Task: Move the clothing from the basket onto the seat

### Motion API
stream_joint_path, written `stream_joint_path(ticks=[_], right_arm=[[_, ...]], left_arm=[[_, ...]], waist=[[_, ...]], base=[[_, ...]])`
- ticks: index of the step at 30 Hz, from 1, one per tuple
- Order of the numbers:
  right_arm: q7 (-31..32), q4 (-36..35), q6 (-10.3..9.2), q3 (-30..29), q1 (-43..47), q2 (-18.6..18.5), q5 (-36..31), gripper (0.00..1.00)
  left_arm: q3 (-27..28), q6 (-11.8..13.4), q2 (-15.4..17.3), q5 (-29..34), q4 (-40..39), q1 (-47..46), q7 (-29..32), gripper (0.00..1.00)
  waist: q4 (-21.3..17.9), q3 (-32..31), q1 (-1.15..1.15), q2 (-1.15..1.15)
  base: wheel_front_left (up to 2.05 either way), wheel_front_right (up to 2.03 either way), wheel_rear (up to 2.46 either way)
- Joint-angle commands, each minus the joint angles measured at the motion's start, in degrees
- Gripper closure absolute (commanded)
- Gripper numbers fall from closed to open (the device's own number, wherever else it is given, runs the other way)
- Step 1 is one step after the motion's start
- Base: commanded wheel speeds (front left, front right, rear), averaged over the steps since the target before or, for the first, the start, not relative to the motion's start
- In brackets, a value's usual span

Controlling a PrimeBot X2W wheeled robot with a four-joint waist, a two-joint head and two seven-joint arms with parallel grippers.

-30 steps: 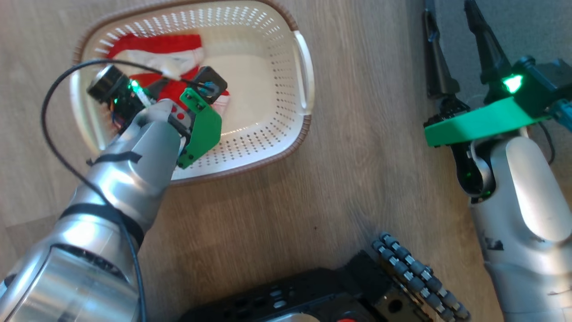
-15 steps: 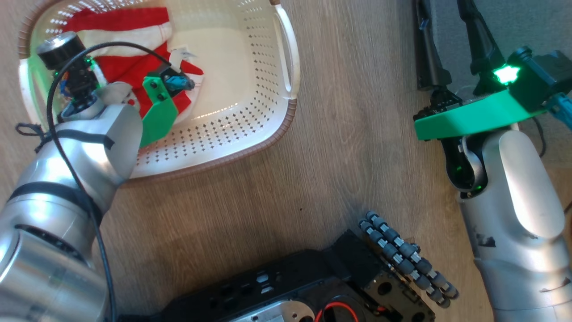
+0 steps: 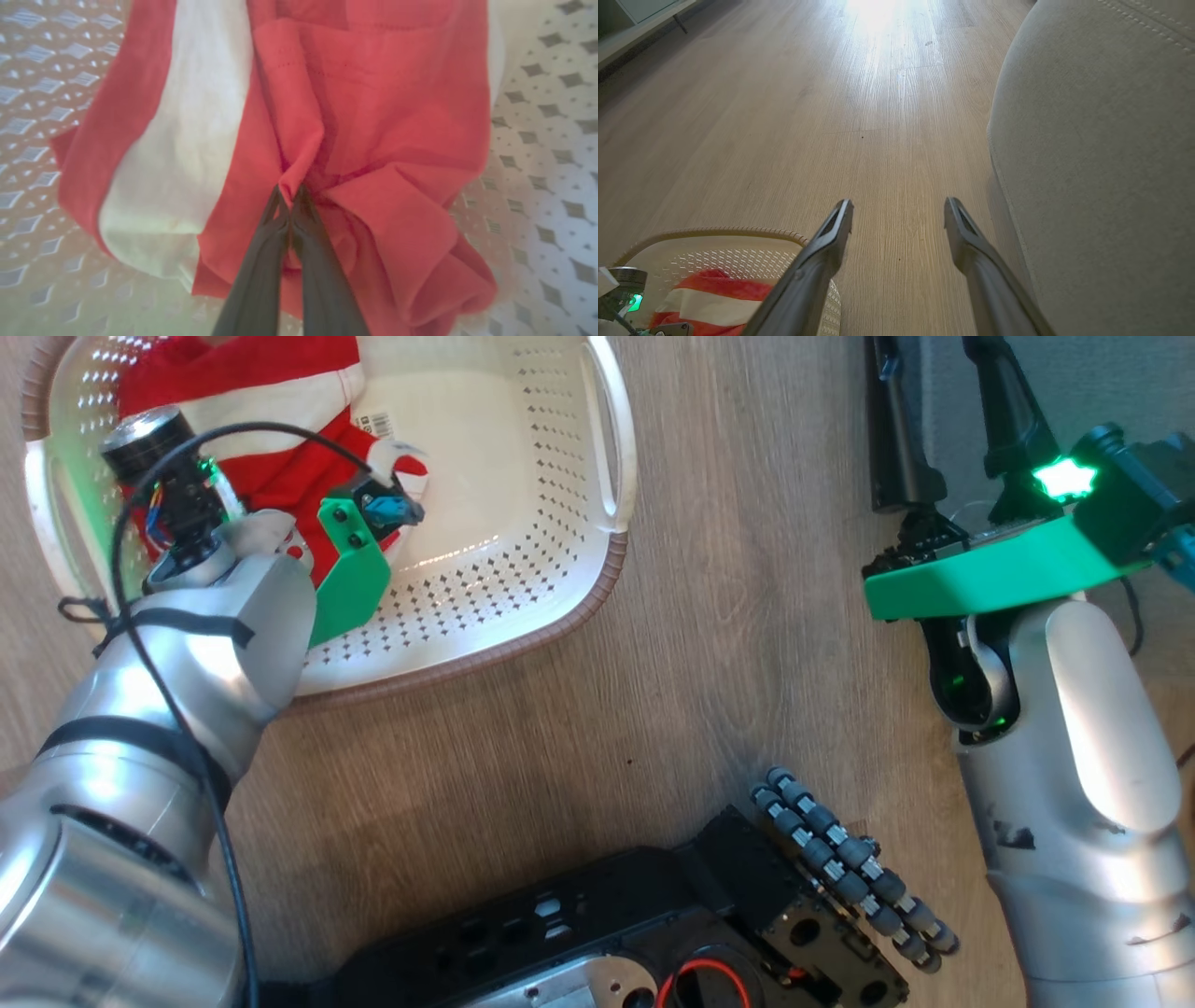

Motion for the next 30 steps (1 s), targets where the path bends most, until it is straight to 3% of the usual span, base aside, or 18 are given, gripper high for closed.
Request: stream_joint_path(ticks=[1,6,18,25,30], right_arm=[[-0.54,-1.73,-0.01,0.58,1.21,0.49,0.39,0.0],[-0.54,-0.91,-0.01,0.09,0.71,-0.55,0.21,0.0],[-0.54,2.31,-0.01,-0.31,2.91,-4.44,-1.01,0.0],[-0.54,4.57,-0.01,-1.19,6.75,-5.3,-1.34,0.0],[-0.54,6.7,-0.01,-1.29,9.93,-5.34,-1.37,0.0]], left_arm=[[1.48,0.74,0.77,-1.24,-0.55,1.37,-1.58,1.0],[4.56,1.18,0.53,-5.6,-0.77,3.29,-8.7,1.0],[9.44,-0.4,-2.8,-14.18,-0.72,9.18,-24.05,1.0],[11.75,-0.06,-4.19,-19.14,-2.19,13.14,-29.06,1.0],[11.52,-0.34,-4.31,-24.16,-8.17,17.07,-30.73,1.0]], waist=[[-0.35,-0.72,-0.01,0.0],[1.41,-4.15,-0.01,0.0],[8.3,-17.47,-0.01,0.0],[11.34,-25.73,-0.01,0.0],[12.65,-32.41,-0.01,0.0]], base=[[0.0,0.0,0.0],[0.0,0.0,0.0],[0.0,0.0,0.0],[0.0,0.0,0.0],[0.0,0.0,0.0]])
